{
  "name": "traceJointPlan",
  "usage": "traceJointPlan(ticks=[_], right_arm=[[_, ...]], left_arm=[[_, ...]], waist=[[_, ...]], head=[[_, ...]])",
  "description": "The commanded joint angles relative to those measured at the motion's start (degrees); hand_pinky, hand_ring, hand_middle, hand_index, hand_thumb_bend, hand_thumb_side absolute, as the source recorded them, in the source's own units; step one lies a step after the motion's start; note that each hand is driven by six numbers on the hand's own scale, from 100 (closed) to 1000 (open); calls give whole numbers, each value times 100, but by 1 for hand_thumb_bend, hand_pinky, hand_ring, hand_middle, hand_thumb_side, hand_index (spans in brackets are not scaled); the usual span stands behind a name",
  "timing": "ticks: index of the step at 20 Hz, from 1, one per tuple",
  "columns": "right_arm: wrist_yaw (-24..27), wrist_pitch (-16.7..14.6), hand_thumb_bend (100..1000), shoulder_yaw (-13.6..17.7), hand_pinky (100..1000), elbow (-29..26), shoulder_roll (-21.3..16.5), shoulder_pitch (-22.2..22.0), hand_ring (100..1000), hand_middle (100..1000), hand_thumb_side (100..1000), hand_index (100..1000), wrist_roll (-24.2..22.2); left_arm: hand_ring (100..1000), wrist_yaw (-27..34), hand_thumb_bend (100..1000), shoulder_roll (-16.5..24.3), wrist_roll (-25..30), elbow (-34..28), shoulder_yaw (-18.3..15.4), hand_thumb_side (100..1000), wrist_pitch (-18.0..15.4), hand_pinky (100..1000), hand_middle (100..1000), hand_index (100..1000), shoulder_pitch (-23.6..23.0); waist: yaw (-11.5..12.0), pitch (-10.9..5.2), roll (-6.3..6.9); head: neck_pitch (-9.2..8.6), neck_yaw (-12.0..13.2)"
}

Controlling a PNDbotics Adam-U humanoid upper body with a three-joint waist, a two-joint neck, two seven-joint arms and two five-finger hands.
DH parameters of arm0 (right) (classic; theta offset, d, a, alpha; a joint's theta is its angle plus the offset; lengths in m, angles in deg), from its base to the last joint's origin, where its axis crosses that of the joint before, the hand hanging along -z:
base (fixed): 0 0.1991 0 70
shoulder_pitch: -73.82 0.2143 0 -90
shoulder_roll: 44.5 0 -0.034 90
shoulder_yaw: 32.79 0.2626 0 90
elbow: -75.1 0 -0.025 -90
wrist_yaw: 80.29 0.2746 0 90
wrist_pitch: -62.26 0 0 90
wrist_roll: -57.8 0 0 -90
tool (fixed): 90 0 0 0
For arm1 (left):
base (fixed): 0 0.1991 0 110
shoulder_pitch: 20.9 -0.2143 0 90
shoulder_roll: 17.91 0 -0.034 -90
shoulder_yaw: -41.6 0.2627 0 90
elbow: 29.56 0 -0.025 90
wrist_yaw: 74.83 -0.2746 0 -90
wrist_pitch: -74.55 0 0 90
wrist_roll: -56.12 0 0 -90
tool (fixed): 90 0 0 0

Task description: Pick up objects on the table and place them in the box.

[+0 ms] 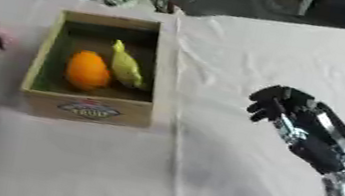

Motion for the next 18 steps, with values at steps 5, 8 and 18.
traceJointPlan(ticks=[5, 8, 18], right_arm=[[-10, 2, 100, 38, 618, -51, -91, 57, 665, 672, 514, 714, 7], [-4, 5, 100, 37, 617, -48, -88, 56, 665, 672, 514, 714, 5], [17, 16, 100, 13, 617, -49, -79, 67, 664, 673, 514, 714, -16]], left_arm=[[297, 419, 100, 133, -521, -532, -107, 319, 30, 410, 230, 452, 123], [298, 717, 100, 177, -669, -891, -52, 332, -58, 409, 232, 453, 179], [305, 1703, 100, 132, -242, -2432, 647, 347, -588, 418, 239, 460, 351]], waist=[[40, -103, -20], [56, -119, -21], [42, -156, -14]], head=[[-6, -19], [-4, -23], [4, -9]])
